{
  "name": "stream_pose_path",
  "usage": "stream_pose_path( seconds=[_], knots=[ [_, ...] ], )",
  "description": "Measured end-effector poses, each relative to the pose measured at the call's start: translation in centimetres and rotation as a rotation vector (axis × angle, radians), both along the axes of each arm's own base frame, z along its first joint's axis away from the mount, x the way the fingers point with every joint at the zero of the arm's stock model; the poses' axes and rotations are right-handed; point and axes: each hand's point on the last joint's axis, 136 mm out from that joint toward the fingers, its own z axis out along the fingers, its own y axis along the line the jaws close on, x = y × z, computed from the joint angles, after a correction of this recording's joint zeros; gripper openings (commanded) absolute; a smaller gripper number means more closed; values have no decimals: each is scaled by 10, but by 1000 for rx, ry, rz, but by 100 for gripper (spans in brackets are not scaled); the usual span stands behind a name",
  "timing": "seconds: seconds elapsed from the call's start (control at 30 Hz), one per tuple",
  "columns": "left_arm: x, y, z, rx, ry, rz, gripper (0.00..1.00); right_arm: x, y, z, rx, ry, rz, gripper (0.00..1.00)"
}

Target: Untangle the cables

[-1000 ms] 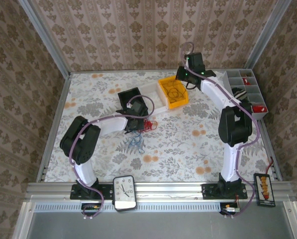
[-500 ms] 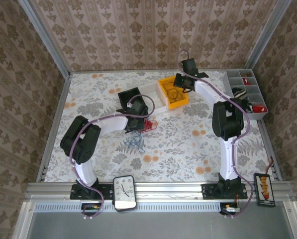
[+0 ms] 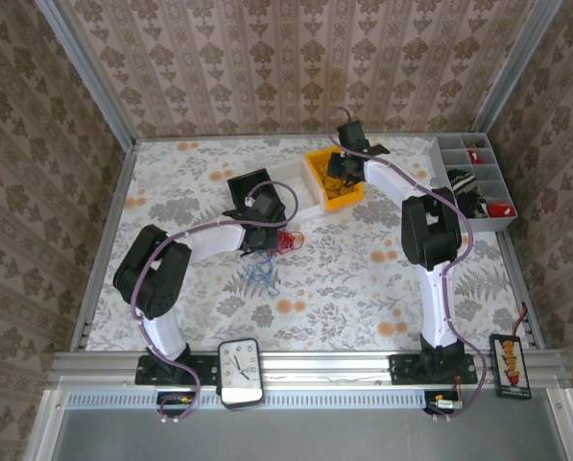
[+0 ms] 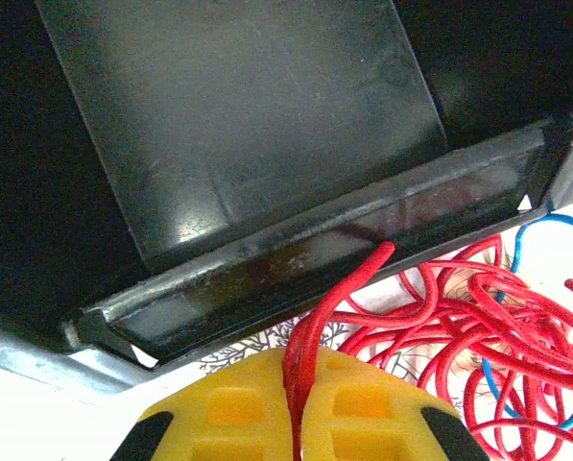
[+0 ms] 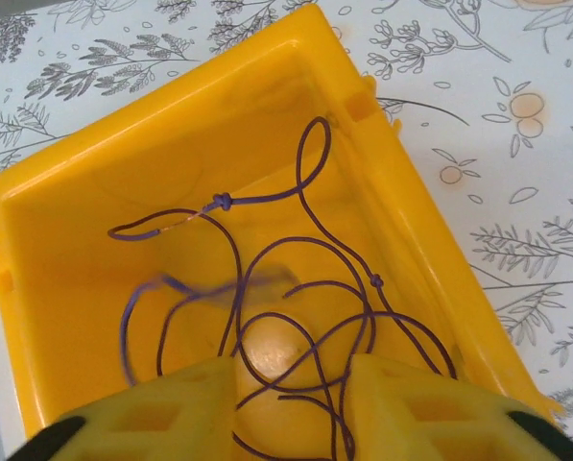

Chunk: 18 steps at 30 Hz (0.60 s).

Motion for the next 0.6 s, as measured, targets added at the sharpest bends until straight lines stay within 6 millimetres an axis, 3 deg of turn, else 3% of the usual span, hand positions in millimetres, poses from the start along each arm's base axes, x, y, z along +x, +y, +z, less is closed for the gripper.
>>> stream_pose_path(
  seconds=[0.13,0.33,0.5,0.6],
  knots=[
    [0,0,1,1,-2,-6,0,-6,-4,17,-5,-26,-10,54],
    [-5,0,2,-7,-4,-32,0,-17,-14,60,-6,-116,-34,55],
    [-10,-6,7,-44,-15,-89,0,-45,-25,85,5,-175,-46,52],
    [-18,-13,9,-82,-13,-152,0,-71,-22,83,44,-168,-31,51]
  ],
)
